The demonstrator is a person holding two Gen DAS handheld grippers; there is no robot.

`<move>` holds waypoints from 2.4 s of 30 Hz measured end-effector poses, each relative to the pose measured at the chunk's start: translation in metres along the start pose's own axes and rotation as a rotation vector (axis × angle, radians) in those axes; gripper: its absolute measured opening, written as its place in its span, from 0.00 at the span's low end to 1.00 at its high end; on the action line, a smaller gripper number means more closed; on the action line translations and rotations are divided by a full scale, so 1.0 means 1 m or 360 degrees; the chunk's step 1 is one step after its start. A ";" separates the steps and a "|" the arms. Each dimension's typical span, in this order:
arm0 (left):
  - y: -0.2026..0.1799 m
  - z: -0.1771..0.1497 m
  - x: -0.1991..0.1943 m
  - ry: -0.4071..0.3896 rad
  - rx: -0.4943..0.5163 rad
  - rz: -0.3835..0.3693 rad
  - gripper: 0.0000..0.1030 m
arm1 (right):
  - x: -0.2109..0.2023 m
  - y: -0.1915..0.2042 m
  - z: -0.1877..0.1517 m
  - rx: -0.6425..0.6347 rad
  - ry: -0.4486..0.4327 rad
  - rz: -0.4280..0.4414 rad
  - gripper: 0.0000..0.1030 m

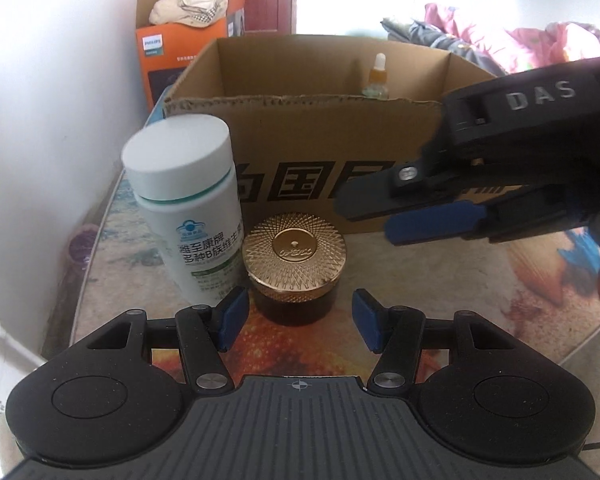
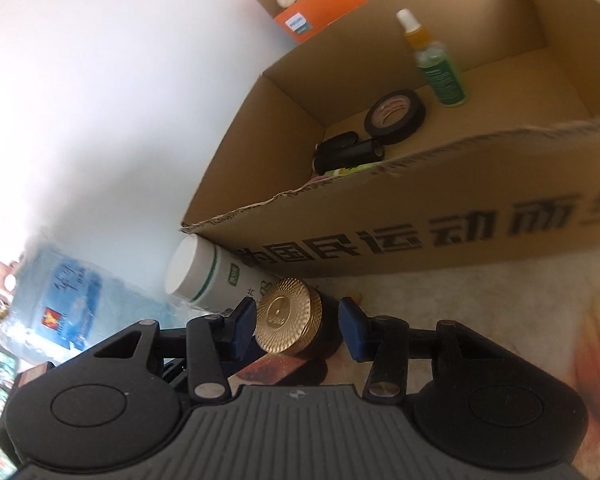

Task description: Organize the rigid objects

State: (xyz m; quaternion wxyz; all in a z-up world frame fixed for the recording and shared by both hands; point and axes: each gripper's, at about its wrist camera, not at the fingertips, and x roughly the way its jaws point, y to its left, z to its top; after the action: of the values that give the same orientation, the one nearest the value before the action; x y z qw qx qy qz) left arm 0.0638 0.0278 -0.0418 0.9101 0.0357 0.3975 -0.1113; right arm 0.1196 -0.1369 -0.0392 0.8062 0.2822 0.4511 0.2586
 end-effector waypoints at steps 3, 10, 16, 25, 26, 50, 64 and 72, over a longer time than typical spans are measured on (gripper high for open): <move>0.000 0.001 0.004 0.0007 -0.0019 -0.0017 0.55 | 0.016 0.004 0.005 -0.0054 0.0048 -0.0035 0.47; -0.004 0.003 0.001 0.0014 -0.0025 -0.0064 0.55 | 0.034 0.011 0.012 -0.0129 0.0102 -0.0055 0.48; -0.010 0.003 -0.002 0.0027 -0.0016 -0.0084 0.55 | 0.028 0.010 0.011 -0.0123 0.0114 -0.0073 0.48; -0.029 0.006 -0.006 0.0052 0.0019 -0.0142 0.55 | 0.006 -0.002 0.008 -0.0081 0.0090 -0.0116 0.49; -0.032 0.006 -0.007 0.0054 0.0024 -0.0148 0.55 | 0.003 -0.003 0.007 -0.0077 0.0086 -0.0120 0.49; -0.093 0.018 0.000 0.0098 0.0193 -0.0319 0.55 | -0.059 -0.053 0.000 0.0096 -0.0057 -0.0152 0.61; -0.083 0.009 -0.014 -0.0066 0.0207 -0.0422 0.95 | -0.128 -0.041 -0.022 -0.0071 -0.0405 -0.0404 1.00; -0.069 0.006 -0.015 -0.0017 0.0064 -0.0602 0.99 | -0.142 -0.013 -0.030 -0.0362 -0.0509 -0.0710 1.00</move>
State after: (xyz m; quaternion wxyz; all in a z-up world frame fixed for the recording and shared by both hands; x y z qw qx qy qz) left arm 0.0422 -0.0373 -0.0253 0.8742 -0.0222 0.3899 -0.2885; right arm 0.0300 -0.2351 0.0213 0.9304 0.1212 0.3373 0.0761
